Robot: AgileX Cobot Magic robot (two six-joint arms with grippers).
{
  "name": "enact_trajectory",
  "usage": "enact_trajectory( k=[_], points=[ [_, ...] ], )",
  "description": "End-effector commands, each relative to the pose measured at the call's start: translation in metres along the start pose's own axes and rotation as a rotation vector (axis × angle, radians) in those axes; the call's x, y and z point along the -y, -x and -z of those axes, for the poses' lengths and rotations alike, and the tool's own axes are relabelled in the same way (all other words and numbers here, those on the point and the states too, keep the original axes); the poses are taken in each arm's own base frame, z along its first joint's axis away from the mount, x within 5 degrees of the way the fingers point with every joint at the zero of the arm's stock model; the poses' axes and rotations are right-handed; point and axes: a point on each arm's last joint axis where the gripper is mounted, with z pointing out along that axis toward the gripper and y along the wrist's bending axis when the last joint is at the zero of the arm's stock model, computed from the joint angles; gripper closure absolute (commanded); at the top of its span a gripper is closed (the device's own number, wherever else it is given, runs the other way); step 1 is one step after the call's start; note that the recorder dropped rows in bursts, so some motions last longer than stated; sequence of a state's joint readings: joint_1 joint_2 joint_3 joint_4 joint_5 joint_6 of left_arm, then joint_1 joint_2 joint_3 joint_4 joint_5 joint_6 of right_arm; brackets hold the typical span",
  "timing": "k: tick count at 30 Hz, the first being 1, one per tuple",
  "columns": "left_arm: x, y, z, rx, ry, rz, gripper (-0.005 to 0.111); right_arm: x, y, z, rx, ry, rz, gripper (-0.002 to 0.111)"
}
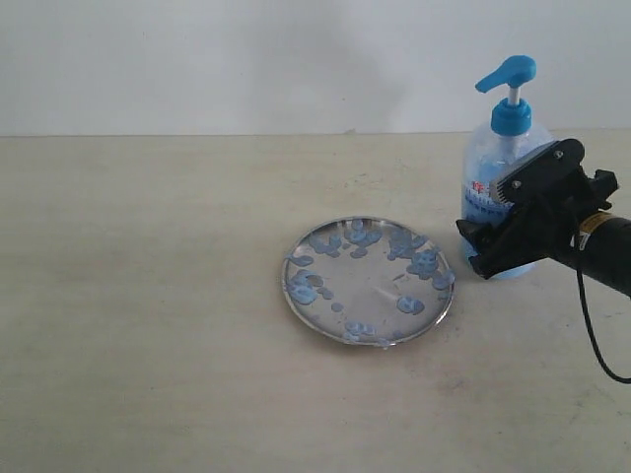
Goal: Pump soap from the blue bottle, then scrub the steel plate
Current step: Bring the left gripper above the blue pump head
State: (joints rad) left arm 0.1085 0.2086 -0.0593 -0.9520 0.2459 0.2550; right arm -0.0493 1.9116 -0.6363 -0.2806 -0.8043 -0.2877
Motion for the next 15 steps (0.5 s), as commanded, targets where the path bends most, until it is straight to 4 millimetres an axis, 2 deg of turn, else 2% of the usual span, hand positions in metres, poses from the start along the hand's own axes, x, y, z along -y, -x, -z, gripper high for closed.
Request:
enact_trajectory(
  k=[1,4,7,9,12,15],
  points=[
    [0.028,0.024,-0.018,-0.117,-0.061,-0.261,0.102,0.0,0.003,0.0,0.021,0.006,0.016,0.108],
    [0.053,0.044,-0.042,-0.172,-0.188,-0.359,0.102,0.0,0.003,0.0,0.019,0.006,0.015,0.108],
    [0.076,0.063,-0.071,-0.174,-0.353,-0.378,0.102,0.0,0.003,0.0,0.019,0.006,0.015,0.108],
    [0.089,0.067,-0.09,-0.227,-0.486,-0.444,0.102,0.0,0.003,0.0,0.02,0.01,0.019,0.108],
    [0.106,0.065,-0.126,-0.327,-0.619,-0.465,0.102,-0.001,0.003,0.0,0.019,0.015,0.024,0.108],
    [0.125,0.045,-0.166,-0.428,-0.698,-0.533,0.102,-0.001,0.002,0.0,0.008,0.02,0.025,0.108]
  ],
)
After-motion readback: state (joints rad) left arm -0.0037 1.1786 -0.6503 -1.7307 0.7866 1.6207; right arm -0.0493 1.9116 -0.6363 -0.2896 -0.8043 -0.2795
